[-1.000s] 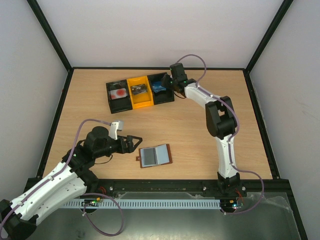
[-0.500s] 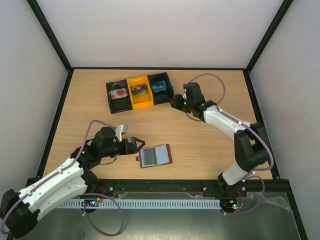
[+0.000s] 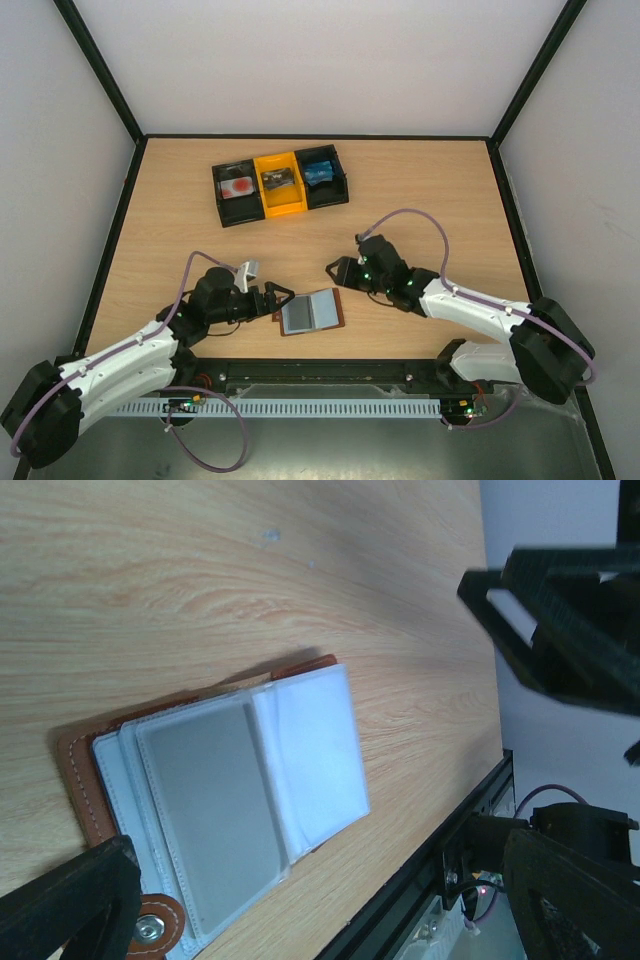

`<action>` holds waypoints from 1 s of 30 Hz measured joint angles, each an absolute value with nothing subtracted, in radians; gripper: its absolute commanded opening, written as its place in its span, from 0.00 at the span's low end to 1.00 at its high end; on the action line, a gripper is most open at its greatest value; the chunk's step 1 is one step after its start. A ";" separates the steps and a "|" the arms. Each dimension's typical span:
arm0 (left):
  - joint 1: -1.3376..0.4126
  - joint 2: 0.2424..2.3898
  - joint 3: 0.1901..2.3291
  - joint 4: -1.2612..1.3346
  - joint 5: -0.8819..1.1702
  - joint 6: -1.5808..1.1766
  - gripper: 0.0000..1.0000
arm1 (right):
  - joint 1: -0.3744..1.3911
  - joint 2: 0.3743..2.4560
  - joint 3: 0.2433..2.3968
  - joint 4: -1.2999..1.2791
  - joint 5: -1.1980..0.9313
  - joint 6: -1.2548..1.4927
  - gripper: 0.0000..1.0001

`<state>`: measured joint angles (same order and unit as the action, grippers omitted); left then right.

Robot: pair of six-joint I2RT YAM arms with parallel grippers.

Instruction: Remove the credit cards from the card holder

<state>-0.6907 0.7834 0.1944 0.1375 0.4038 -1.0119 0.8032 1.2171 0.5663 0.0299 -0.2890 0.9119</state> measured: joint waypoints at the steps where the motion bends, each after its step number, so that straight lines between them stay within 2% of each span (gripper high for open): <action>1: -0.691 0.795 0.189 0.154 0.408 -1.019 0.99 | 0.833 1.220 0.547 0.042 -0.281 0.932 0.40; 9: -0.684 0.830 0.180 0.241 0.432 -1.061 0.99 | 1.031 1.312 0.522 0.151 -0.212 1.034 0.40; 16: -0.671 0.664 0.177 0.152 0.374 -1.066 0.99 | 1.155 1.455 0.546 0.172 -0.120 1.054 0.40; 30: -0.667 0.502 0.210 -0.046 0.251 -1.071 0.99 | 1.251 1.624 0.697 0.096 0.054 1.050 0.40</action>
<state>-0.6670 0.5022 0.2100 -0.0460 0.2508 -1.0714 1.2507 1.6241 0.6971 0.0959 0.0536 1.0500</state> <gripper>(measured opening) 0.992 0.396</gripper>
